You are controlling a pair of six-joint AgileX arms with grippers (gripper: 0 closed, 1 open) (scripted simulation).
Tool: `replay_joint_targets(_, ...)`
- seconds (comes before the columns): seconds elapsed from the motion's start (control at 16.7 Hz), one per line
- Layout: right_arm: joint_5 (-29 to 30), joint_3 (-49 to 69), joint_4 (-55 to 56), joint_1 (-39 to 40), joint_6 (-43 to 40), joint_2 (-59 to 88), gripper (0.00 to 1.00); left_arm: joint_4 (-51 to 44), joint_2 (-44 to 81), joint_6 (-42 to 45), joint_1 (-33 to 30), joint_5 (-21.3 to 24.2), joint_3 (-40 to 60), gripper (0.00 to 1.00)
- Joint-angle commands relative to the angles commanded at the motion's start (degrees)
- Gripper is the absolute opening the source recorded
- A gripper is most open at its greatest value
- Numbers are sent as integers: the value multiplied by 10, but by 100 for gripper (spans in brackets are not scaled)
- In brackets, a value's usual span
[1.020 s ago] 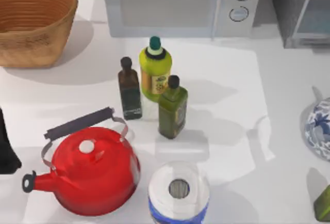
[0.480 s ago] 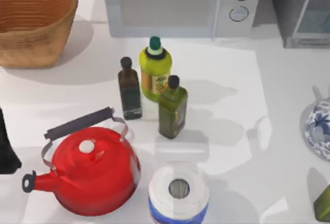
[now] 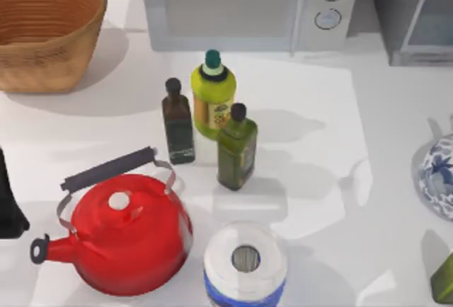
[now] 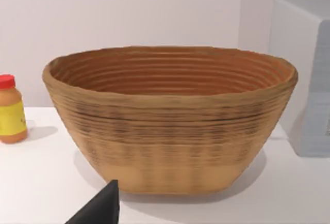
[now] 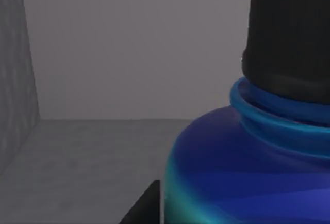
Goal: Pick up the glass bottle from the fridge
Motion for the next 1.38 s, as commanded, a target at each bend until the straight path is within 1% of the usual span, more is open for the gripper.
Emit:
replay_joint_targets(0.24,0,0,0,0,0,0,2,0,0,0,0,0,0,100)
replay_joint_targets(0.3,0,0,0,0,0,0,0,0,0,0,0,0,0,100)
replay_joint_targets(0.84,0,0,-2,-2,1,-3,0,0,0,0,0,0,0,100)
replay_joint_targets(1.38,-1,12,-91,-2,2,-80,0,0,0,0,0,0,0,100)
